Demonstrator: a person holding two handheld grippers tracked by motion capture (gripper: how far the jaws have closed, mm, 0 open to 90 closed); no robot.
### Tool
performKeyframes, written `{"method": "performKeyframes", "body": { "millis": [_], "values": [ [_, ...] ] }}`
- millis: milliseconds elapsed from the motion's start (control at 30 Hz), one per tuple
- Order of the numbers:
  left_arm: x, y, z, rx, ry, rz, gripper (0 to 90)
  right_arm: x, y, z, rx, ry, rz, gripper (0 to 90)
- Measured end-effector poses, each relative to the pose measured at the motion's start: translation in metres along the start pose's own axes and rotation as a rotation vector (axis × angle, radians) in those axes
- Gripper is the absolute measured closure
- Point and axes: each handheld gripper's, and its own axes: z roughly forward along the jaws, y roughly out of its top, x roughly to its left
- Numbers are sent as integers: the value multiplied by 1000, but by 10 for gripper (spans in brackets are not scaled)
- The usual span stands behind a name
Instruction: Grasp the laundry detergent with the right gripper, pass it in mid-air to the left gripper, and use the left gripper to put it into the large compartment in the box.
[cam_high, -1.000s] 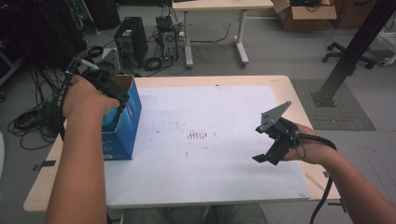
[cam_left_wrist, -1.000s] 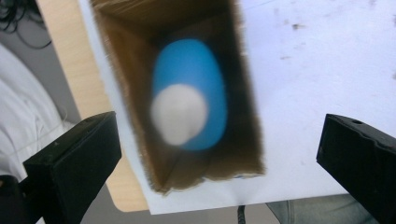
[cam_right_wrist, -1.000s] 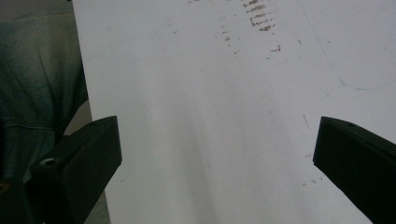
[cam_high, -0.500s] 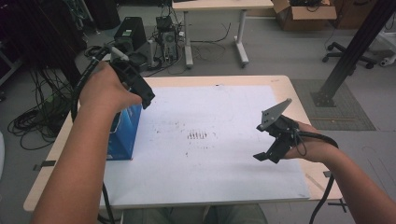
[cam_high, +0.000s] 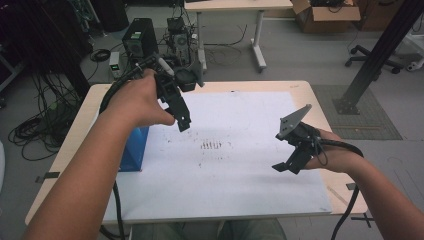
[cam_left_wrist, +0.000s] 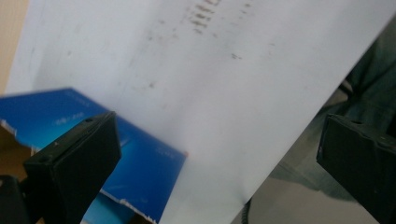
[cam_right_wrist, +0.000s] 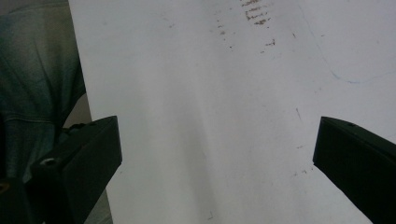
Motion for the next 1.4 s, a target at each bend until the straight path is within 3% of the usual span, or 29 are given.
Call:
{"method": "performKeyframes", "body": {
  "millis": [233, 600, 933, 1233, 1400],
  "values": [
    [-23, 11, 11, 36, -26, 135, 2, 0, 0, 1, 14, 2, 0, 14],
    [-38, 15, 29, 72, -79, 269, 2, -1, 3, 3, 59, 5, 10, 14],
    [-34, 16, 37, 75, -102, 333, 2, -8, 7, 3, 82, 6, 8, 14],
    [-26, 13, 43, 72, -118, 362, 2, -15, 11, 7, 99, 15, 8, 15],
    [-25, 11, 43, 72, -128, 358, 2, -16, 14, 7, 99, 14, 3, 15]
  ]
}}
